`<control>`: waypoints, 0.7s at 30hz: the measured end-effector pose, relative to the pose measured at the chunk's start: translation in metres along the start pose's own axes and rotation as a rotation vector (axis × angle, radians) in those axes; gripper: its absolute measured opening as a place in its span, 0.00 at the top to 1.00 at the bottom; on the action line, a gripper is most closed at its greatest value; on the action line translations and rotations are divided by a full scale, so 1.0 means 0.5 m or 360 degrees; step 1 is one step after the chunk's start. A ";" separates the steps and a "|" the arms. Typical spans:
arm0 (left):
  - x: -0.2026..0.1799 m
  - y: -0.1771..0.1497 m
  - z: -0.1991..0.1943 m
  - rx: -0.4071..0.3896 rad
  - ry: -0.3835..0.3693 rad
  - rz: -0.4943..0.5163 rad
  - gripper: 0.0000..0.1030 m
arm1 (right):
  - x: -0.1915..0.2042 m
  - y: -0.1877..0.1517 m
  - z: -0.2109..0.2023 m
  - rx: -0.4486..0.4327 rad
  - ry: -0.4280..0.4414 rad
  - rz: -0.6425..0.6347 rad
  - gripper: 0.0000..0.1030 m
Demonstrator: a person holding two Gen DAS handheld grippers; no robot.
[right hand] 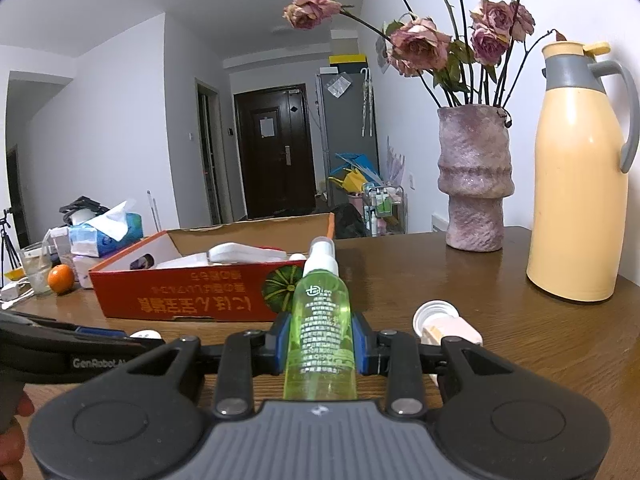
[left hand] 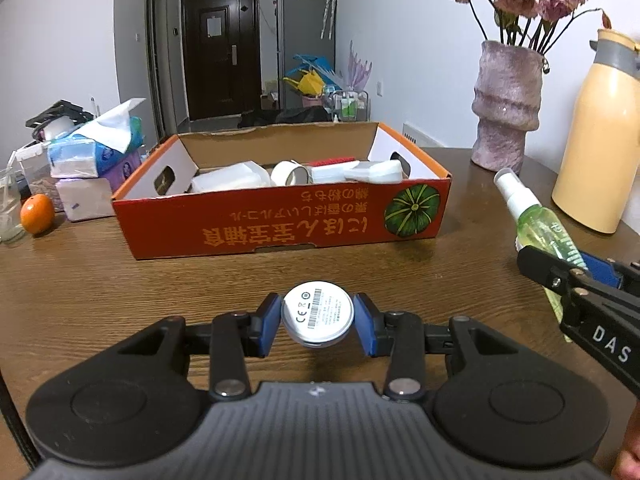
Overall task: Organize rigid objects
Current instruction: 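Carry the white lid with the left tool while the right tool carries the spray bottle to the box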
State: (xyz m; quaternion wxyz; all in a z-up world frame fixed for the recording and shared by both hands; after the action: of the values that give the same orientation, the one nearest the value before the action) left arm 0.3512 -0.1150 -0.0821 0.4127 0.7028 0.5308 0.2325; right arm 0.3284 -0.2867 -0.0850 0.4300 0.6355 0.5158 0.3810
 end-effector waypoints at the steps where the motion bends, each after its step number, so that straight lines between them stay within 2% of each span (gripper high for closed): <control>1: 0.002 0.000 -0.007 -0.0009 0.0001 -0.0001 0.60 | 0.004 0.000 -0.005 -0.0004 0.0003 0.0000 0.71; 11: 0.028 0.002 -0.076 -0.0092 0.0028 -0.0035 0.60 | 0.048 0.007 -0.055 -0.0063 0.0058 0.0003 0.71; 21: 0.060 0.031 -0.122 -0.0193 0.0044 -0.0095 0.60 | 0.105 0.032 -0.080 -0.0103 0.0127 0.0039 0.71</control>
State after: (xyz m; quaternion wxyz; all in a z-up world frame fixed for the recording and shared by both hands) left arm 0.3231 -0.0681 -0.0390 0.4539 0.6570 0.5420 0.2617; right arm 0.3056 -0.2304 -0.0544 0.4247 0.6120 0.5120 0.4277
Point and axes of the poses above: each gripper's, at about its wrist camera, not at the fingertips, and z roughly the way its jaws point, x to its left, y to its top, the point moved 5 cm from there along z, roughly the way its jaws point, and after that the axes turned 13 degrees about -y, right-handed, at the moved point
